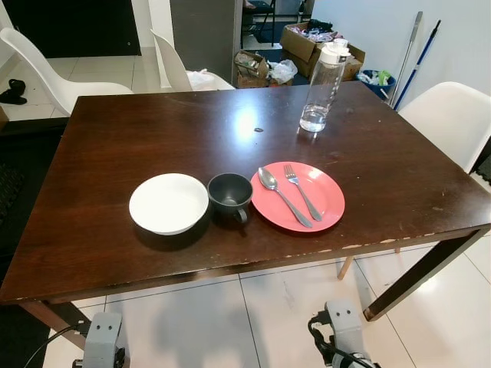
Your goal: Setting the table
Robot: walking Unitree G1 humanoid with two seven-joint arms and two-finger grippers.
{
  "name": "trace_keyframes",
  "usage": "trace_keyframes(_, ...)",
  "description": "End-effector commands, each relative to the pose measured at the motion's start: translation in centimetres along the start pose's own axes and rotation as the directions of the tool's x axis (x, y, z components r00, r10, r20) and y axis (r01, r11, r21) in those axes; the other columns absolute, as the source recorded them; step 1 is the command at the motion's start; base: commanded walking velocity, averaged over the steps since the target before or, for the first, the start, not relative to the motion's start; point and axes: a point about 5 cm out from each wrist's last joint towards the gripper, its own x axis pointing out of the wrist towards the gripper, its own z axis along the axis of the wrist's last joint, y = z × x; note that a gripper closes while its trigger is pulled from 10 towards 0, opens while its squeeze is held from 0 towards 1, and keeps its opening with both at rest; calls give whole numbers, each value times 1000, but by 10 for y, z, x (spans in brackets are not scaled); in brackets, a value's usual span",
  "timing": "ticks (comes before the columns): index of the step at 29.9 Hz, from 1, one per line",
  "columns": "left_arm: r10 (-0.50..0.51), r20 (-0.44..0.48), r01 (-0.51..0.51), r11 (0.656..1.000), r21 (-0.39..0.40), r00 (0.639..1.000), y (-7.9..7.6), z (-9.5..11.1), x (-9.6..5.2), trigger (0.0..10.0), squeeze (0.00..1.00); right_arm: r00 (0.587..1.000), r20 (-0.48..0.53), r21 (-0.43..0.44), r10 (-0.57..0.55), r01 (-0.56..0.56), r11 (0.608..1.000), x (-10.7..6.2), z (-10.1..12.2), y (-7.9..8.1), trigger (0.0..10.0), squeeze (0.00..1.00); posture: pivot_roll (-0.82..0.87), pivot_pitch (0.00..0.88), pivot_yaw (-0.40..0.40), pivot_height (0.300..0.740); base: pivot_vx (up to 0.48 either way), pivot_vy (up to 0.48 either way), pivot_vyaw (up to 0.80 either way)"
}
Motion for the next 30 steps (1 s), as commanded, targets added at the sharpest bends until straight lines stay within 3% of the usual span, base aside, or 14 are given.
trace_keyframes(1,-5,-31,5,1000,8,1000,0,-9,-3,10000,0,1000,-22,-10,0,0,1000,-1,-4,1,10000,0,-25,14,31,740,0,-480,800)
trace_keyframes(7,-1,-31,2,1000,7,1000,0,-9,-2,10000,0,1000,-26,-1,-6,6,1000,-1,-5,1,10000,0,-26,14,32,740,0,-466,629)
trace_keyframes(21,18,-50,-19,1000,-15,999,1,-11,-2,10000,0,1000,-28,13,-5,6,1000,-1,-6,2,10000,0,-28,17,34,740,0,0,0)
trace_keyframes(30,29,-58,-30,999,-26,998,4,-11,-2,10000,0,1000,-29,14,-5,5,1000,-2,-7,2,10000,0,-30,19,36,740,0,445,0)
